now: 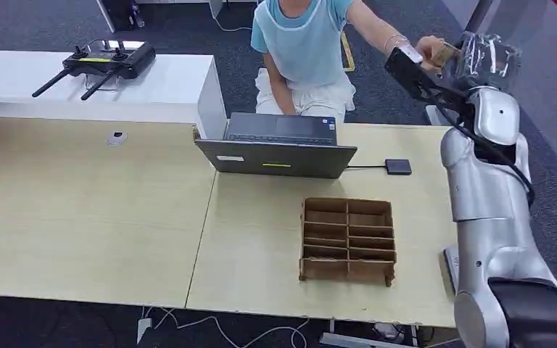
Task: Pass the card to the sensor for recognition and then transmit it.
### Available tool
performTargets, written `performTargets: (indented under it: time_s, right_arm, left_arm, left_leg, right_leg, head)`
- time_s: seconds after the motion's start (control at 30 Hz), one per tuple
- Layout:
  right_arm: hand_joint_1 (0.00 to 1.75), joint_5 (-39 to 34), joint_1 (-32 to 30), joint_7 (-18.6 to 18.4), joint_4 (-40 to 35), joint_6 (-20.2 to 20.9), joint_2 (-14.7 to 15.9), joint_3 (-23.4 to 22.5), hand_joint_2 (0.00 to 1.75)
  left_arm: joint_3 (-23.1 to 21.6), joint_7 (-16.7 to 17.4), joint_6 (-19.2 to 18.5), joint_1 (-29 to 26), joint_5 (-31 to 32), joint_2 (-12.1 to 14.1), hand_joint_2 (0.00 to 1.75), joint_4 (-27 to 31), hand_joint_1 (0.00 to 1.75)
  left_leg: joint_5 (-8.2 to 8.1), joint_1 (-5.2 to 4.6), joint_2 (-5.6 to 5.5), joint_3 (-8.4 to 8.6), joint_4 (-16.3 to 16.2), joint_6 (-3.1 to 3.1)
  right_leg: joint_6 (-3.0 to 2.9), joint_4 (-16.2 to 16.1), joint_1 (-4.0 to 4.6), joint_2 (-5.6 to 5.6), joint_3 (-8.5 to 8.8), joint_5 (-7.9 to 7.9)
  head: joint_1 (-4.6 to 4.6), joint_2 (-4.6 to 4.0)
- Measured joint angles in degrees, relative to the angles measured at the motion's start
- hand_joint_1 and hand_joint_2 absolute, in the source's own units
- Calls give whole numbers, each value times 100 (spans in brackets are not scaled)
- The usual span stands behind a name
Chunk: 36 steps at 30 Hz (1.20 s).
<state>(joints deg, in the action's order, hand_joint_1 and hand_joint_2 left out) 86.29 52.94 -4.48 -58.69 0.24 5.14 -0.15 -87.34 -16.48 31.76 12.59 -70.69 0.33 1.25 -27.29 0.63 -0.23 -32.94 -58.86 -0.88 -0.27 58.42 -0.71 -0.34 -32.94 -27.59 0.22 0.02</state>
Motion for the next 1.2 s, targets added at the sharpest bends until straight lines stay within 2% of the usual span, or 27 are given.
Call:
performTargets:
  time_s: [0.4,0.53,0.83,0.93,1.03,1.2]
  right_arm:
    - [175,50,-76,164,-149,-7,-66,-201,175]
    - [175,-454,-179,443,-445,28,-229,-291,175]
    - [175,-646,-244,487,-876,118,-389,-299,175]
    - [175,-1648,-324,691,-1095,298,-485,-407,175]
    - [175,-3190,-499,854,-1477,692,-568,-561,175]
    - [175,-5894,-812,1001,-1951,1394,-499,-918,175]
  left_arm:
    - [0,-42,31,2,-68,2,0,0,0]
    - [0,-44,65,-2,-153,4,0,0,0]
    - [0,-52,70,-13,-205,4,0,0,0]
    - [0,-81,103,-27,-378,7,0,0,0]
    - [0,-181,142,-87,-627,33,0,0,0]
    - [0,-315,173,-228,-992,105,0,0,0]
  left_leg:
    - [0,0,0,-2,0,0]
    - [0,0,1,-1,0,0]
    - [0,0,0,-4,0,0]
    - [0,0,0,-5,0,0]
    - [0,0,2,-4,0,0]
    - [0,1,-7,-7,0,0]
  right_leg:
    - [0,0,0,0,-1,0]
    - [-1,2,0,2,-2,0]
    - [-1,1,0,-1,-3,0]
    - [0,1,0,1,-3,0]
    - [-1,-1,0,2,-6,0]
    - [0,-3,1,-7,-8,-2]
  head:
    - [0,-2]
    - [0,0]
    - [0,0]
    - [2,-2]
    - [0,-2]
    - [0,-2]
